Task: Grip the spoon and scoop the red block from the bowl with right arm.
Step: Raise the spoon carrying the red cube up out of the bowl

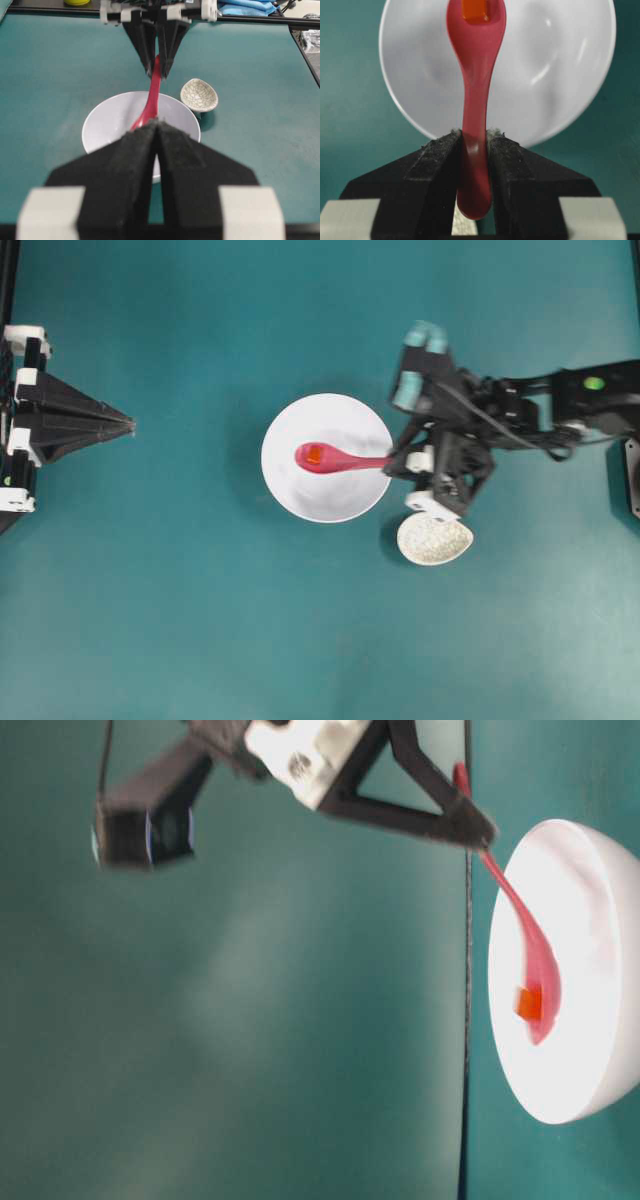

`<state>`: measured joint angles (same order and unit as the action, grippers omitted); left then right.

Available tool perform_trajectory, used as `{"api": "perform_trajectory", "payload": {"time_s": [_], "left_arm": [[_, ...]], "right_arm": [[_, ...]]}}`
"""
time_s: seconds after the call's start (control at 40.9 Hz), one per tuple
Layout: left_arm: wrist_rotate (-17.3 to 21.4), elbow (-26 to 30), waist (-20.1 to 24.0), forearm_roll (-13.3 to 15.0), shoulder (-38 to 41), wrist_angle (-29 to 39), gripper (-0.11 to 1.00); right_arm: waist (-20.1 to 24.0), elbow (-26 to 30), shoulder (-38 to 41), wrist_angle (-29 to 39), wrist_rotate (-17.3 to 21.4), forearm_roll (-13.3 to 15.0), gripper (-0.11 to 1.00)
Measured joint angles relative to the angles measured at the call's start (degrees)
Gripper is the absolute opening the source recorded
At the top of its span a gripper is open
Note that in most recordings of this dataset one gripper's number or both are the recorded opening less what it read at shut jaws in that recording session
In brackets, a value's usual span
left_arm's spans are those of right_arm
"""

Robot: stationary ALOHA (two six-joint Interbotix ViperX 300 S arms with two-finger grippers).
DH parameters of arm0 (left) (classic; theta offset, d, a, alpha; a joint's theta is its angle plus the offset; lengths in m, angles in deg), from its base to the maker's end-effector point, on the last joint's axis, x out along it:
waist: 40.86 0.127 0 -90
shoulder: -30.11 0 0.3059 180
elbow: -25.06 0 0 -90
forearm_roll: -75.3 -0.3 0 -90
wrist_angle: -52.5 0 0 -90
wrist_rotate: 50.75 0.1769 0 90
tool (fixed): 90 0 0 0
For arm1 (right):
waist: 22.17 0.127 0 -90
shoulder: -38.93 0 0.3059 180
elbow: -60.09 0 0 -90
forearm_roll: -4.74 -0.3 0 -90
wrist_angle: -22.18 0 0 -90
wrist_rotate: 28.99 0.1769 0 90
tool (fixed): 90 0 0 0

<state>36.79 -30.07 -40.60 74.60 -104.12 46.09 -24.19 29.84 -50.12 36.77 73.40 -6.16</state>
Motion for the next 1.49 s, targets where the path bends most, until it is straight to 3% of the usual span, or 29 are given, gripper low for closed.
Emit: {"api": "perform_trajectory", "payload": {"time_s": [0.22,0.416,0.636,1.492], "left_arm": [[-1.0,-0.1,0.0,-0.1,0.0,0.3,0.0],[-1.1,0.0,-0.5,0.0,-0.2,0.4,0.0],[-1.1,-0.1,-0.7,-0.1,-0.2,0.6,0.0],[-1.1,0.0,-0.9,0.0,-0.3,3.8,0.0]], "right_arm": [[0.1,-2.8,-6.4,-2.1,0.2,0.0,0.24],[0.1,1.8,-9.9,3.8,0.4,0.4,0.24],[0.2,7.5,-10.2,11.2,0.3,1.1,0.24],[0.1,9.3,-10.1,11.9,0.4,1.2,0.24]]}}
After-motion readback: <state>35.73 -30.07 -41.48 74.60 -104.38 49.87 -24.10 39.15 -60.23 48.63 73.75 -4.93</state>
